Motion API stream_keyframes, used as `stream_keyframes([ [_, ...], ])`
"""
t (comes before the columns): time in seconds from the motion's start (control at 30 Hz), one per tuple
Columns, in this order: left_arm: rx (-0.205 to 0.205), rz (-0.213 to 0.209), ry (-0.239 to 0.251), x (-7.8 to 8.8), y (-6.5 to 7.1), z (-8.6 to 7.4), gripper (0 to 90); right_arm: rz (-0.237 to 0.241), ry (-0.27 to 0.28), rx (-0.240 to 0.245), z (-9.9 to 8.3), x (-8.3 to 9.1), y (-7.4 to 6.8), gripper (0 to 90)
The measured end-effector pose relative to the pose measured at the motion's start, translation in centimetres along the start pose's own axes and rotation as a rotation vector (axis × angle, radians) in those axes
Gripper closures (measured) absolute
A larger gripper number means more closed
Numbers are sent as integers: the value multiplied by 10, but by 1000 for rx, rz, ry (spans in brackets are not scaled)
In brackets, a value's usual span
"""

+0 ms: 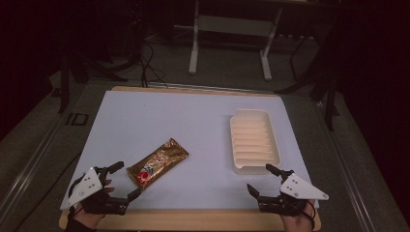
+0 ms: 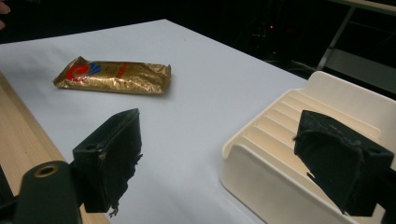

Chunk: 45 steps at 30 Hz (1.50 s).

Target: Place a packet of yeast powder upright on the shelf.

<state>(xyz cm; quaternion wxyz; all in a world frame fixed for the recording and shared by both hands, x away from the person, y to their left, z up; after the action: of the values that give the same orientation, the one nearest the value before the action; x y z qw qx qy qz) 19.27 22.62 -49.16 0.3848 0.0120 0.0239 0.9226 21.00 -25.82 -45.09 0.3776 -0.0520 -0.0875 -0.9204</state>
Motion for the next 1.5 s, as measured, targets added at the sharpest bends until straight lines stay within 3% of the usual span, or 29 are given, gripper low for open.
stream_keyframes([
  [0.17,6,-21,9,-1,4,2,21,8,21,-7,3,2,0,148],
  [0.47,7,-43,-28,-8,14,12,15,20,86,-3,13,9,-3,132],
  [0.77,33,-71,-76,-25,16,30,15,13,82,-1,16,6,-3,110],
  [1.07,45,-130,-92,-45,7,46,15,10,93,-12,18,5,-5,102],
  [1.2,29,-119,-93,-52,2,53,15,13,86,2,17,4,-8,102],
  [1.5,33,-113,-102,-73,-18,59,15,25,84,7,18,3,-10,102],
])
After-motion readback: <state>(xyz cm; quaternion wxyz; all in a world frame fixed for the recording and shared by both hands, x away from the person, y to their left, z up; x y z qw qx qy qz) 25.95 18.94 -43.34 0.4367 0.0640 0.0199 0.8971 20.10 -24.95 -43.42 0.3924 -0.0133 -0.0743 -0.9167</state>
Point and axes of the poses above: each handheld gripper's, and its own axes: x roughly backward along the jaws, z roughly out of its top, y roughly to its right, the point moved 1 cm from there along -x, roughly forward along the jaws, and after that the axes turned 12 degrees about y, right-handed, at the moved point
